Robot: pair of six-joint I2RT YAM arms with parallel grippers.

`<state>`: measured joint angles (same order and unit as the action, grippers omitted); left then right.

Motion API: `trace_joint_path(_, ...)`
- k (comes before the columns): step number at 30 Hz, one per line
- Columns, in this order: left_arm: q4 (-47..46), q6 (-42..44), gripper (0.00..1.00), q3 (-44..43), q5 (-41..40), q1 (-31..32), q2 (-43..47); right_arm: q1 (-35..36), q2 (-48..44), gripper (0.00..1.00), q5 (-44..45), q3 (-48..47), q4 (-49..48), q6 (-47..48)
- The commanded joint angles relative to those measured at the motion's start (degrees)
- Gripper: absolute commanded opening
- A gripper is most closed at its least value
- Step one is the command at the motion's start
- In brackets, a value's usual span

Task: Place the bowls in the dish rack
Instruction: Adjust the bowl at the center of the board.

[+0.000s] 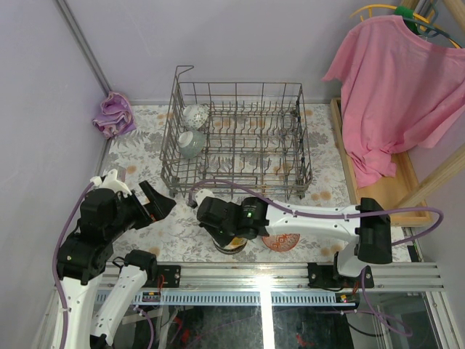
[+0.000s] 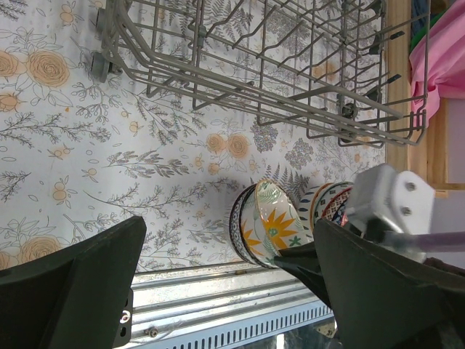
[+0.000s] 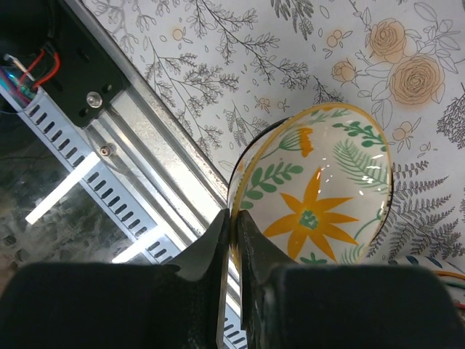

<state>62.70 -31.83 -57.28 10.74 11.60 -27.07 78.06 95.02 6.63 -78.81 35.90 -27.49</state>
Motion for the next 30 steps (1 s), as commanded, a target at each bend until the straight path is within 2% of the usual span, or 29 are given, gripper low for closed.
trace_joint_path(1,-0.5,0.8,1.0,0.5,4.0,0.3,0.6,0.4,-5.6,0.0,-0.1,-3.9,-2.7,-0.9)
trace_joint_path(19,-1.3,1.0,0.99,-1.5,5.1,0.4,-1.7,0.3,-0.4,0.0,0.2,-5.5,0.3,-0.1)
trace_joint_path(25,-1.8,0.9,1.0,-2.2,5.4,0.6,-2.7,0.3,-0.2,0.07,-0.5,-4.3,0.5,-0.4)
trace_joint_path(30,-2.7,0.8,1.0,-2.3,5.9,0.8,-3.9,0.3,0.0,0.2,0.0,-4.7,1.4,-0.2)
